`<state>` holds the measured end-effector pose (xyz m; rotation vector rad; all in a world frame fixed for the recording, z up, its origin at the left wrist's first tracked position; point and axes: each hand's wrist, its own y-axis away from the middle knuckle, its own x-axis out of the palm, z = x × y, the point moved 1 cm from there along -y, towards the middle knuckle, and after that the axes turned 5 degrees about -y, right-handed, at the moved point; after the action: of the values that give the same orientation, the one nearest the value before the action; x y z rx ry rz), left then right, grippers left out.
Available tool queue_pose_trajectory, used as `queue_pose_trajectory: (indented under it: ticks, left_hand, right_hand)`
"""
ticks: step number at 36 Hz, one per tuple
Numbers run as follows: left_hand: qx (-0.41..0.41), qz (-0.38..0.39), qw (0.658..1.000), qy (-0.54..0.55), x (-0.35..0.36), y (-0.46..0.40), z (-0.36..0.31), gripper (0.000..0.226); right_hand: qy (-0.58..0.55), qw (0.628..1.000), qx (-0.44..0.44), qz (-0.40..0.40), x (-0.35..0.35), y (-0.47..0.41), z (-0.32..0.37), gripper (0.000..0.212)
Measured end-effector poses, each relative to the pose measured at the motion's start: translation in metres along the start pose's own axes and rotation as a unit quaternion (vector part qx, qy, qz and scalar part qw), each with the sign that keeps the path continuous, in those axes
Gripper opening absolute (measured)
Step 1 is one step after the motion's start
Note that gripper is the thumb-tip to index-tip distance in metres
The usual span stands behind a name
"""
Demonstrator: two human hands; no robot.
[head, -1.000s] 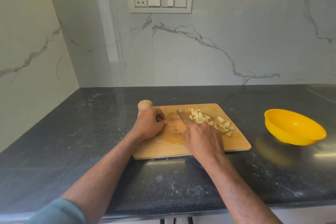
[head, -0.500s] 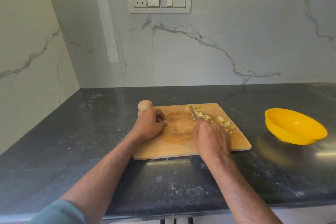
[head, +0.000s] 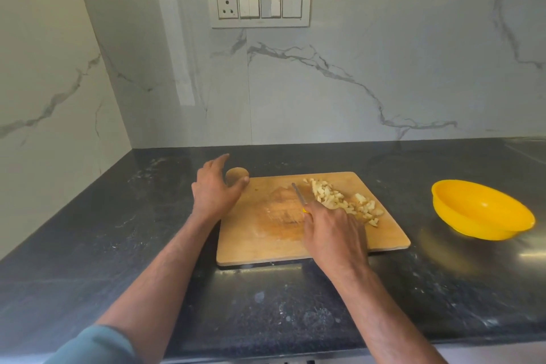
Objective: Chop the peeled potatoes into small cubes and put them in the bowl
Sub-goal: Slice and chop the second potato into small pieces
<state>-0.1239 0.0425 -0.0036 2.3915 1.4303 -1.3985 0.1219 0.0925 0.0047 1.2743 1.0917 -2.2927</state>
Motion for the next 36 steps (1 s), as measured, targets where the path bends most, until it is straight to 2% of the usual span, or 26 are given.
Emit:
queue_pose_trajectory:
  ticks: [3, 7, 10, 12, 14, 15, 16, 17, 19, 20, 22, 24, 25, 27, 28, 30, 32, 36]
  left_hand:
    - [0.002, 0.03, 0.999, 0.016, 0.006, -0.005, 0.006, 0.071]
    - [0.012, 0.022, 0.999, -0.027, 0.01, -0.012, 0.004, 0.051]
    - [0.007, 0.03, 0.999, -0.019, 0.011, -0.016, 0.003, 0.042]
    - [0.034, 0.035, 0.999, -0.018, 0.011, -0.017, 0.002, 0.038]
    - [0.077, 0.038, 0.995, 0.044, 0.009, -0.015, -0.001, 0.033]
    - [0.077, 0.047, 0.988, 0.124, 0.007, -0.011, -0.005, 0.029]
    - [0.056, 0.065, 0.97, 0.228, 0.004, -0.007, -0.01, 0.026]
    - [0.013, 0.092, 0.936, 0.34, 0.003, -0.003, -0.016, 0.027]
    - [-0.082, 0.163, 0.834, 0.52, 0.001, 0.003, -0.025, 0.042]
    - [-0.116, 0.196, 0.799, 0.556, 0.0, 0.005, -0.028, 0.05]
    - [-0.146, 0.24, 0.782, 0.557, -0.001, 0.009, -0.031, 0.059]
    - [-0.151, 0.238, 0.806, 0.52, -0.002, 0.012, -0.032, 0.06]
    - [-0.129, 0.22, 0.84, 0.478, -0.003, 0.013, -0.033, 0.057]
    - [-0.007, 0.174, 0.926, 0.334, -0.004, 0.016, -0.029, 0.041]
    - [0.074, 0.16, 0.95, 0.258, -0.002, 0.016, -0.027, 0.033]
    - [0.169, 0.165, 0.96, 0.151, 0.005, 0.016, -0.022, 0.028]
    - [0.2, 0.173, 0.958, 0.108, 0.011, 0.017, -0.025, 0.029]
    - [0.232, 0.142, 0.961, 0.044, 0.016, 0.017, -0.028, 0.039]
  right_hand:
    - [-0.007, 1.0, -0.002, 0.001, -0.001, 0.0, 0.001, 0.03]
    - [-0.003, 1.0, -0.001, 0.008, 0.001, -0.002, 0.001, 0.03]
    - [-0.01, 1.0, -0.006, 0.009, 0.004, -0.002, 0.0, 0.031]
    - [-0.014, 1.0, -0.006, -0.001, 0.004, -0.002, 0.0, 0.032]
    - [-0.011, 1.0, -0.002, -0.016, 0.004, -0.003, -0.001, 0.031]
    - [-0.01, 1.0, 0.003, -0.022, 0.004, -0.003, -0.002, 0.031]
    - [-0.008, 1.0, 0.007, -0.026, 0.004, -0.004, -0.003, 0.031]
    - [-0.008, 1.0, 0.009, -0.027, 0.004, -0.004, -0.003, 0.031]
    - [-0.011, 0.999, 0.008, -0.031, 0.003, -0.005, -0.004, 0.03]
    - [-0.012, 0.999, 0.006, -0.031, 0.003, -0.005, -0.004, 0.031]
    - [-0.014, 0.999, 0.002, -0.03, 0.003, -0.005, -0.003, 0.031]
    - [-0.016, 1.0, 0.003, -0.025, 0.002, -0.003, -0.002, 0.031]
    - [-0.016, 1.0, 0.003, -0.023, 0.002, -0.003, -0.001, 0.031]
    - [-0.018, 1.0, 0.007, -0.019, 0.002, -0.002, -0.002, 0.031]
    - [-0.02, 1.0, 0.009, -0.016, 0.002, -0.002, -0.002, 0.031]
    - [-0.028, 0.999, 0.013, -0.009, 0.002, -0.003, -0.003, 0.031]
    - [-0.034, 0.999, 0.015, 0.004, 0.002, -0.003, -0.003, 0.03]
    - [-0.034, 0.999, 0.006, 0.024, 0.001, -0.003, 0.0, 0.032]
